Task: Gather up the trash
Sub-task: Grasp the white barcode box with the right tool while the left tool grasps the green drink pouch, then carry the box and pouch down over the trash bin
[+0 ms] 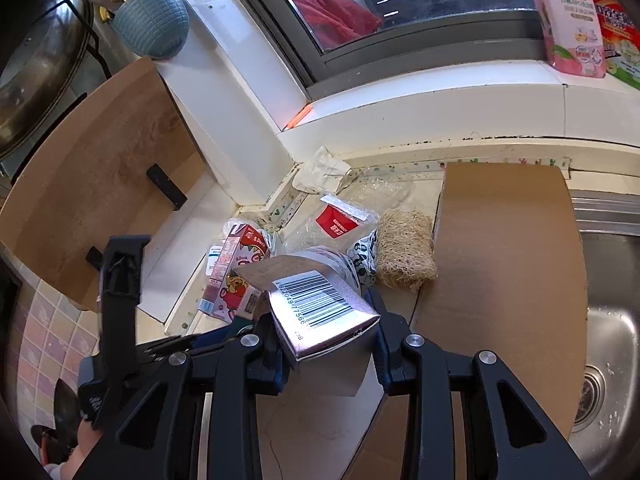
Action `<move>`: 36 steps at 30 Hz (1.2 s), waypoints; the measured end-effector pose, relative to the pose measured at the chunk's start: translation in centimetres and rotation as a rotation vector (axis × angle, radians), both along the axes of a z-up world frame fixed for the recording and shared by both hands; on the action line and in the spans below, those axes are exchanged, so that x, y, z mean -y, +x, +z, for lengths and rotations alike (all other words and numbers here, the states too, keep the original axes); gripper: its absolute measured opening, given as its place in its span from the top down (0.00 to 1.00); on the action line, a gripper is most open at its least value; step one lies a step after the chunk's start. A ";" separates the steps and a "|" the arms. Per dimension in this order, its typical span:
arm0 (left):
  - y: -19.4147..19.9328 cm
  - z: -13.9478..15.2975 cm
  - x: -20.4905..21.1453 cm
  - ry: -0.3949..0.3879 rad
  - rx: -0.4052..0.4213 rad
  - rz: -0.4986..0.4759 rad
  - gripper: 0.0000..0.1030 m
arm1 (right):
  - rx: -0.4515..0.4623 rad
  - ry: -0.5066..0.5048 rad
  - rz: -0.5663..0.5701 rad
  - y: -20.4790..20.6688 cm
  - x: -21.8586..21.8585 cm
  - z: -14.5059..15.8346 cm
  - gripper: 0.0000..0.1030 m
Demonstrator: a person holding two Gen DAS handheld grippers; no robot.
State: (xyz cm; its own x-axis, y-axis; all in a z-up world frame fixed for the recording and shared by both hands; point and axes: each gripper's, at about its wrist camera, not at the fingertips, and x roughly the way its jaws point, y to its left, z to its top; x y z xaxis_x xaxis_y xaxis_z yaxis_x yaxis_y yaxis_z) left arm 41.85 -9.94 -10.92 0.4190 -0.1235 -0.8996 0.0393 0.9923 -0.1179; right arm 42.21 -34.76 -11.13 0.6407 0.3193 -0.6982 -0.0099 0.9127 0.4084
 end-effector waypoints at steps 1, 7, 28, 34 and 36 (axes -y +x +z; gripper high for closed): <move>-0.9 0.5 -0.2 -0.001 0.006 0.000 0.64 | 0.005 -0.001 -0.002 -0.5 -0.1 0.3 0.69; -6.6 3.2 -1.7 -0.026 0.031 -0.009 0.64 | 0.024 -0.007 -0.013 -4.4 -1.1 2.4 0.69; -31.7 7.4 -11.1 -0.074 0.081 -0.085 0.64 | 0.061 -0.007 -0.050 -30.5 -11.8 6.8 0.69; -37.6 5.4 -13.3 -0.083 0.047 -0.102 0.64 | 0.022 -0.013 -0.044 -38.0 -14.8 5.2 0.69; -38.9 4.3 -13.8 -0.083 0.031 -0.106 0.64 | 0.001 -0.016 -0.041 -40.2 -15.7 4.2 0.69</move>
